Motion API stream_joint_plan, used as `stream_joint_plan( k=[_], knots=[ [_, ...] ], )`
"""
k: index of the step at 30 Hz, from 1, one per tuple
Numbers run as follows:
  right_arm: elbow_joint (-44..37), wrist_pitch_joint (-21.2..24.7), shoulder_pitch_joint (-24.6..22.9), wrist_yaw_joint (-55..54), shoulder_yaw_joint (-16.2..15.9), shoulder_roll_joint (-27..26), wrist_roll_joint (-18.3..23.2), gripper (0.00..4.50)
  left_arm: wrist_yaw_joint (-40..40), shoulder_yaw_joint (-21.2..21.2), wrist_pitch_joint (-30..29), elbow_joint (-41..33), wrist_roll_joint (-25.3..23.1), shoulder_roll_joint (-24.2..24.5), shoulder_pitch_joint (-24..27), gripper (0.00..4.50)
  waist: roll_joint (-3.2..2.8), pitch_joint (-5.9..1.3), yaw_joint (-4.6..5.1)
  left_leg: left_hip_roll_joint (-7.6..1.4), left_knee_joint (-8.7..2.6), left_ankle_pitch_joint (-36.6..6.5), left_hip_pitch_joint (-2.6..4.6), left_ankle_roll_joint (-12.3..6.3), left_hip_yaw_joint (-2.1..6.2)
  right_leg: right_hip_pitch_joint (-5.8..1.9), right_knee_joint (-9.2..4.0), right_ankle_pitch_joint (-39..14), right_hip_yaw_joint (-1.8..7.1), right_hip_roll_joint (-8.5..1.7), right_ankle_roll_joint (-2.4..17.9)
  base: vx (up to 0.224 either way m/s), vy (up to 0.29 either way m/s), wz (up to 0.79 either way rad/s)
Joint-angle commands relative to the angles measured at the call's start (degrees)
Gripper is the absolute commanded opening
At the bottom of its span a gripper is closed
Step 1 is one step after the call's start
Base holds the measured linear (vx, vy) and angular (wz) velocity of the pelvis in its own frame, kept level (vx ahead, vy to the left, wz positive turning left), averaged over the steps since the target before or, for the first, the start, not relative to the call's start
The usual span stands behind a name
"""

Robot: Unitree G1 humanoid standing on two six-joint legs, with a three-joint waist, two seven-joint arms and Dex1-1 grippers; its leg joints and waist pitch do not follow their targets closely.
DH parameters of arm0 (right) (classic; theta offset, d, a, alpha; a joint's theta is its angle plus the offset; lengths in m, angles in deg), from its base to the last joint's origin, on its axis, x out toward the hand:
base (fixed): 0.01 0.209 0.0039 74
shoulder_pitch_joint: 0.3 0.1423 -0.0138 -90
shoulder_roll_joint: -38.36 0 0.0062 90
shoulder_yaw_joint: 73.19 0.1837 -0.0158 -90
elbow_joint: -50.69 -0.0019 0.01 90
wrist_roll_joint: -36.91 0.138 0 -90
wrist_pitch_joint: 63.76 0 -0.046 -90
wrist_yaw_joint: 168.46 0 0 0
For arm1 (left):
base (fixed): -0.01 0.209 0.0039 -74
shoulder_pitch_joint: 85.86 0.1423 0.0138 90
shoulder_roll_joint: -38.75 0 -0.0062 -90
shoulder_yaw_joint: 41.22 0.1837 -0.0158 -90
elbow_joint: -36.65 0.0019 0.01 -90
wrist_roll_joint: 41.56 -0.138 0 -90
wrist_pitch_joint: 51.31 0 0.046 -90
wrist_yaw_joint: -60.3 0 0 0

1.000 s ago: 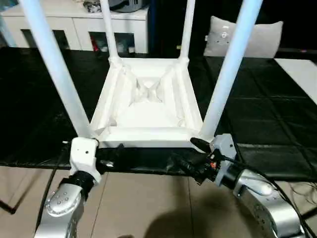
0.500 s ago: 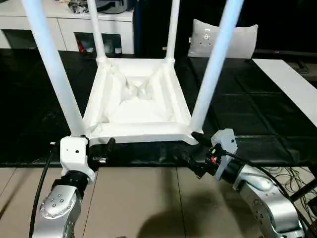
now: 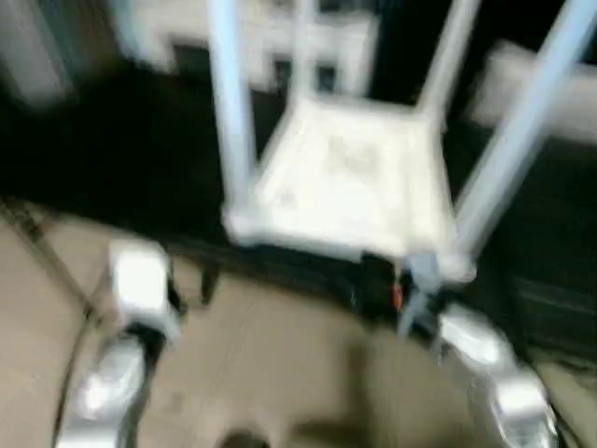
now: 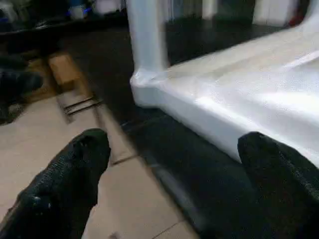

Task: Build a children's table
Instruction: Move to table, then flip table

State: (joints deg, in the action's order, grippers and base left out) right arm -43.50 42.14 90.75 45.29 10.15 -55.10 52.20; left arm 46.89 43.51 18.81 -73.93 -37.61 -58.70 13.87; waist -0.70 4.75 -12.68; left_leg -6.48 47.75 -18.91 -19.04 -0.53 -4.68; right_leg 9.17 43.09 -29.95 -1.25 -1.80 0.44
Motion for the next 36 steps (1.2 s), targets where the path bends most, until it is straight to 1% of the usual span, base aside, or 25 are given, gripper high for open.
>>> stream_joint_plan(
  k=[1,2,3,4,5,6,7,8,9,10,11,12,13,14,16,17,18,19,20,21,24,25,27,29,36],
  knots=[
    [-0.6,-0.2,1.1,0.3,0.0,0.3,-0.1,4.5,0.1,-0.2,-0.3,-0.9,-0.1,0.9,-2.2,4.41,0.0,-0.58,-3.26,-0.67,-5.54,-9.4,-0.63,-0.94,1.09,-2.8,-17.06,-30.0,12.68,-6.4,15.7,0.161,0.073,0.32],
    [-0.6,-0.2,1.1,0.3,0.0,0.3,-0.1,4.5,0.1,-0.2,-0.3,-0.9,-0.1,0.9,-2.2,4.41,-0.39,-1.44,-3.89,-1.16,-9.25,-8.2,1.49,-0.81,0.93,-3.28,-16.65,-19.0,11.54,-3.1,13.7,0.193,0.043,0.45],
    [-0.4,-1.0,1.0,-0.3,0.2,0.2,-0.6,4.5,-0.1,0.0,-0.6,-0.8,0.1,1.4,-2.3,4.41,-1.73,-5.82,1.13,-12.46,-17.02,4.2,18.54,-16.03,12.74,10.93,0.84,2.3,0.54,2.41,-4.6,0.224,0.053,0.31],
    [-0.4,-1.1,1.0,-0.4,0.3,0.1,-0.6,4.5,-0.2,0.0,-0.7,-0.8,0.2,1.5,-2.4,4.41,-1.75,-6.55,1.52,-12.62,-14.94,12.6,18.59,-17.1,12.29,12.83,2.32,0.9,-0.52,0.69,-6.8,0.345,0.107,0.38],
    [-0.3,-1.1,1.0,-0.5,0.6,-0.1,-0.2,4.5,-0.8,0.1,-0.6,-0.6,0.7,1.7,-2.5,4.41,-2.69,-6.84,2.13,-11.21,-12.99,30.2,17.07,-14.13,9.8,17.58,4.06,5.3,-1.46,-1.58,-8.9,0.245,0.075,0.1],
    [-0.2,-1.2,1.1,-0.6,0.8,-0.2,-0.1,4.5,-1.5,-0.1,-0.3,-0.5,1.5,1.7,-2.6,4.41,-2.92,-7.1,2.87,-9.82,-12.89,36.4,15.67,-12.82,8.11,18.99,4.83,9.0,-2.22,-1.79,-9.1,0.049,0.102,0.13],
    [0.0,-1.3,1.2,-0.7,1.0,-0.1,0.0,4.5,-2.6,0.0,-0.7,-0.4,2.2,2.2,-2.6,4.41,-1.41,-6.62,4.44,-6.13,-13.44,48.1,12.35,-8.83,3.17,21.74,4.1,22.4,-3.7,-1.56,-5.3,-0.072,0.047,0.06],
    [0.2,-1.5,1.3,-0.8,1.0,-0.2,-0.2,4.5,-3.4,0.0,-0.9,-0.4,2.7,2.6,-2.5,4.41,-0.39,-6.01,5.44,-4.75,-13.5,53.5,11.29,-8.55,1.85,22.48,1.98,29.9,-3.43,-2.09,-2.3,-0.225,0.087,0.11],
    [0.3,-1.8,1.3,-0.8,1.1,-0.2,-0.3,4.5,-3.9,0.1,-1.1,-0.4,2.9,2.9,-2.4,4.41,1.95,-4.61,6.08,2.34,-12.12,53.0,7.99,-8.8,-2.99,20.14,-6.56,48.3,-2.93,-1.78,4.7,-0.325,0.061,0.16],
    [0.4,-1.9,1.3,-0.8,1.1,-0.1,-0.4,4.5,-4.1,0.1,-1.0,-0.3,3.0,3.0,-2.4,4.41,5.58,-5.18,5.7,7.25,-8.46,30.6,3.75,-8.76,-4.88,12.55,-10.95,55.3,3.54,-5.77,5.2,-0.325,0.061,0.16],
    [0.5,-2.6,1.1,-0.5,0.9,0.0,-0.4,4.5,-5.7,0.1,-0.3,-0.1,3.9,3.7,-2.3,4.41,7.55,-4.85,5.3,5.94,-7.58,16.7,2.53,-6.92,-2.74,10.05,-13.21,48.9,6.55,-9.69,7.5,-0.09,0.035,0.44],
    [0.4,-2.8,0.9,-0.4,0.9,0.1,-0.4,4.5,-6.4,0.0,0.0,0.1,4.5,4.0,-2.1,4.41,5.05,-5.24,5.05,1.79,-2.84,11.0,0.37,-1.71,1.84,8.96,-12.92,56.0,12.06,-16.64,24.8,0.154,0.015,0.29],
    [0.2,-3.0,0.7,-0.2,0.9,0.2,-0.3,4.5,-7.3,-0.3,0.9,0.4,5.1,4.3,-1.8,4.41,5.17,-6.04,4.78,0.16,-4.72,13.8,-1.09,3.4,3.1,7.66,-9.67,75.9,8.63,-13.19,28.8,0.154,0.015,0.29],
    [0.0,-3.2,0.6,-0.1,1.0,0.3,-0.2,4.5,-7.9,-0.5,1.6,0.5,5.8,4.5,-1.5,4.41,5.13,-5.95,4.53,0.48,-5.21,13.9,-0.88,4.87,2.88,8.75,-10.5,82.0,7.26,-11.62,28.3,0.0,0.0,0.0],
    [-0.3,-3.4,0.4,0.0,1.0,0.4,-0.3,4.5,-8.3,-0.7,2.3,0.6,6.2,4.6,-1.1,4.41,1.79,-5.15,5.07,-1.2,-8.26,11.5,-0.68,5.82,3.34,12.64,-14.09,65.7,3.9,-8.52,27.0,-0.122,-0.068,0.16],
    [-0.4,-3.5,0.3,0.1,1.0,0.5,-0.3,4.5,-8.1,-0.9,2.5,0.6,6.1,4.6,-0.9,4.41,-0.74,-5.11,6.84,-2.25,-13.78,12.3,-1.94,7.84,1.84,12.24,-12.42,40.1,0.5,-3.0,19.9,-0.104,0.028,0.14],
    [-1.0,-3.6,-0.2,0.6,0.8,0.9,-0.1,4.5,-8.3,-1.2,2.7,0.5,6.6,4.6,-0.4,4.41,-0.85,-5.56,8.71,-5.63,-15.33,12.9,0.05,4.29,1.68,14.61,-10.89,22.3,-1.2,-1.12,11.4,-0.066,0.065,0.18],
    [-1.3,-3.4,-0.4,0.7,0.7,1.1,0.0,4.5,-8.8,-1.2,3.0,0.5,6.9,4.7,-0.2,4.41,-1.09,-4.41,8.92,-5.63,-15.87,5.0,-0.58,-0.25,1.41,14.33,-12.37,10.8,-1.24,-2.08,8.3,-0.066,0.065,0.18],
    [-1.4,-3.3,-0.5,0.7,0.6,1.2,0.0,4.5,-9.1,-1.1,3.1,0.5,7.2,4.8,-0.2,4.41,-1.03,-3.98,8.97,-5.36,-16.22,-1.1,-0.52,-1.62,1.0,14.32,-13.17,5.9,-1.36,-2.2,7.5,-0.077,0.031,0.22],
    [-1.5,-3.1,-0.6,0.7,0.6,1.3,0.0,4.5,-9.5,-1.1,3.2,0.5,7.4,4.8,-0.2,4.41,-0.65,-2.93,10.02,-4.94,-16.88,-18.4,-0.01,-1.85,0.44,14.31,-14.99,-6.6,-1.66,-3.22,5.7,-0.065,0.015,0.18],
    [-1.3,-3.0,-0.6,0.1,0.5,1.6,-0.8,4.5,-13.1,-0.4,3.6,0.5,9.7,6.3,-0.7,4.41,-0.31,-2.31,11.7,-4.61,-17.68,-26.8,0.98,-0.03,-0.29,13.75,-16.52,-13.2,-2.67,-4.11,2.5,-0.022,0.005,0.06],
    [-1.3,-3.0,-0.6,0.0,0.6,1.6,-0.8,4.5,-13.4,-0.3,3.7,0.5,9.8,6.5,-0.8,4.41,-0.2,-2.5,12.42,-4.64,-17.97,-25.8,0.66,-0.1,-0.18,12.44,-16.66,-13.9,-3.05,-4.73,1.2,0.0,0.0,0.0],
    [-1.4,-2.5,-0.4,-1.1,0.7,1.6,-1.4,4.5,-15.7,0.0,3.1,1.0,11.2,7.9,-2.1,4.41,-0.73,-2.72,13.28,-4.6,-18.22,-22.9,0.72,0.03,-0.06,11.35,-17.05,-12.1,-3.44,-5.62,0.7,0.0,0.0,0.0],
    [-2.0,-0.3,-0.3,-3.6,1.1,1.1,-2.0,4.5,-15.1,0.4,1.3,2.1,10.1,8.6,-4.4,4.41,-0.06,-3.22,13.77,-4.42,-17.94,-16.3,0.01,0.05,-0.24,10.49,-16.78,-9.6,-3.13,-6.35,1.7,-0.004,-0.031,0.02],
    [-3.8,0.3,-1.5,-3.5,0.1,1.2,-1.3,4.5,-12.2,0.5,2.7,4.6,9.6,6.6,-7.3,4.41,0.19,-3.88,13.33,-3.88,-17.15,-5.9,0.09,-0.87,-1.83,11.65,-15.71,-6.4,-1.96,-5.71,6.6,0.012,-0.055,0.07]
  ],
)
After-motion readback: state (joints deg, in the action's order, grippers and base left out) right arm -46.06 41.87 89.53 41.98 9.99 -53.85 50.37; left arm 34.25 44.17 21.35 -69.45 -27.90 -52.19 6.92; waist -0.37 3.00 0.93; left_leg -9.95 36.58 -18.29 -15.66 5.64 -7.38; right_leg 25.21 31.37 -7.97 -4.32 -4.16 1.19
